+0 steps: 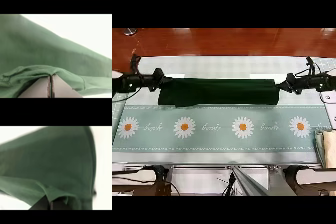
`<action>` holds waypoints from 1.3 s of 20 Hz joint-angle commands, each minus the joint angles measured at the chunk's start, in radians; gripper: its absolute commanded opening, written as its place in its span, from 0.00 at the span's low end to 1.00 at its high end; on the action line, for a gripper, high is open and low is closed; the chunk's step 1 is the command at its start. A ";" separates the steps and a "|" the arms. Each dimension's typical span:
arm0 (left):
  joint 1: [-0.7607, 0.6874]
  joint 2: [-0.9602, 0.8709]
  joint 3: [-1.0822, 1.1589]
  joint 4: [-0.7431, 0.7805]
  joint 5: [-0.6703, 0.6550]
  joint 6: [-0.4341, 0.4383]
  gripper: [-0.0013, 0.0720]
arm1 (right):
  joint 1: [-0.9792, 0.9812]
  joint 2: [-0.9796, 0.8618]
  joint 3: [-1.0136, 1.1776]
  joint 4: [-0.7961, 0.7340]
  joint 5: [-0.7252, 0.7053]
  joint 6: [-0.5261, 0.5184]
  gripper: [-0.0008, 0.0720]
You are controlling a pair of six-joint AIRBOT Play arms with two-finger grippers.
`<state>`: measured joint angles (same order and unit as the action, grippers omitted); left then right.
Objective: Fold the shirts.
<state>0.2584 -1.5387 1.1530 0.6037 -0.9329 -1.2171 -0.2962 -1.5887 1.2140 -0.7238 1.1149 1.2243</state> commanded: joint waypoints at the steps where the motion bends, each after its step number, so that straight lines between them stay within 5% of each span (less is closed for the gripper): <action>1: -0.029 -0.178 0.200 0.048 -0.063 -0.071 0.05 | 0.026 -0.116 0.100 0.012 -0.044 0.036 0.04; 6: -0.029 -0.315 0.323 0.144 -0.177 -0.086 0.05 | 0.029 -0.187 0.150 0.038 -0.068 0.032 0.04; 7: -0.031 -0.325 0.323 0.145 -0.165 -0.086 0.13 | 0.031 -0.193 0.150 0.041 -0.087 0.015 0.30; 8: -0.035 -0.327 0.323 0.145 -0.158 -0.086 0.61 | 0.037 -0.195 0.150 0.042 -0.111 0.008 0.80; 9: -0.037 -0.325 0.329 0.146 -0.173 -0.085 0.98 | 0.043 -0.195 0.159 0.041 -0.122 0.008 0.88; 14: 0.073 -0.253 0.458 0.419 -0.405 -0.146 0.98 | -0.055 -0.189 0.295 -0.071 0.031 0.042 0.88; 21: 0.151 0.195 -0.092 0.157 -0.121 0.120 0.98 | -0.189 -0.204 0.148 -0.051 0.122 0.089 0.87; 26: 0.058 0.309 -0.298 0.069 -0.047 0.140 0.98 | -0.103 -0.277 0.141 0.066 0.128 0.025 0.87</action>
<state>0.3576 -1.2964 0.9653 0.7353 -1.0405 -1.1141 -0.4351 -1.8336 1.3670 -0.7250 1.2385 1.2774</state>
